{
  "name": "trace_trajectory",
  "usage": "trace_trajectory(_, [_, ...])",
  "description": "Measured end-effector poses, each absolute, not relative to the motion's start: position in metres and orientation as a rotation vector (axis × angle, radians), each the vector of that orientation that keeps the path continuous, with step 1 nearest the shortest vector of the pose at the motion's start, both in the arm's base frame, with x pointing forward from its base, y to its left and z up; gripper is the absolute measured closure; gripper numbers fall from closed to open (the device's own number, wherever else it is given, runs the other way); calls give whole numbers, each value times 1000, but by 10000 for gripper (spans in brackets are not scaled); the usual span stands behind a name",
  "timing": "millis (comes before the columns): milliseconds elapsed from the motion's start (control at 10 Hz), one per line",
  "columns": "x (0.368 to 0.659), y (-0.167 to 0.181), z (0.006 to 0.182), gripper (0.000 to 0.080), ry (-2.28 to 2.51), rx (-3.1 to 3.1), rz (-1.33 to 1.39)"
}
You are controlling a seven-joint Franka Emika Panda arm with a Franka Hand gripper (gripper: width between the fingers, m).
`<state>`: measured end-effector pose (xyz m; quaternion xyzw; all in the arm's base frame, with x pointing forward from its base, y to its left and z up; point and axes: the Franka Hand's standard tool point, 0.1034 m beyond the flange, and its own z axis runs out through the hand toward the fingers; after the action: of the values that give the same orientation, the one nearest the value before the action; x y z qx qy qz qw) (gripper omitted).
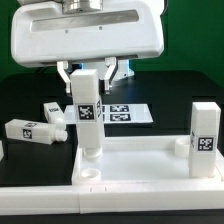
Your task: Assemble desk
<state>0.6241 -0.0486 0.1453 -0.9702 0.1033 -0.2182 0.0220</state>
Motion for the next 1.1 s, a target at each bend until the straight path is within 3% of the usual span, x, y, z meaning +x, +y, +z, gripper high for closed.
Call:
trace_trajectory(600, [625,-51,123,515,325,-3019,-628])
trace_trajectory(1100, [625,-51,122,515,324,-3020,-645])
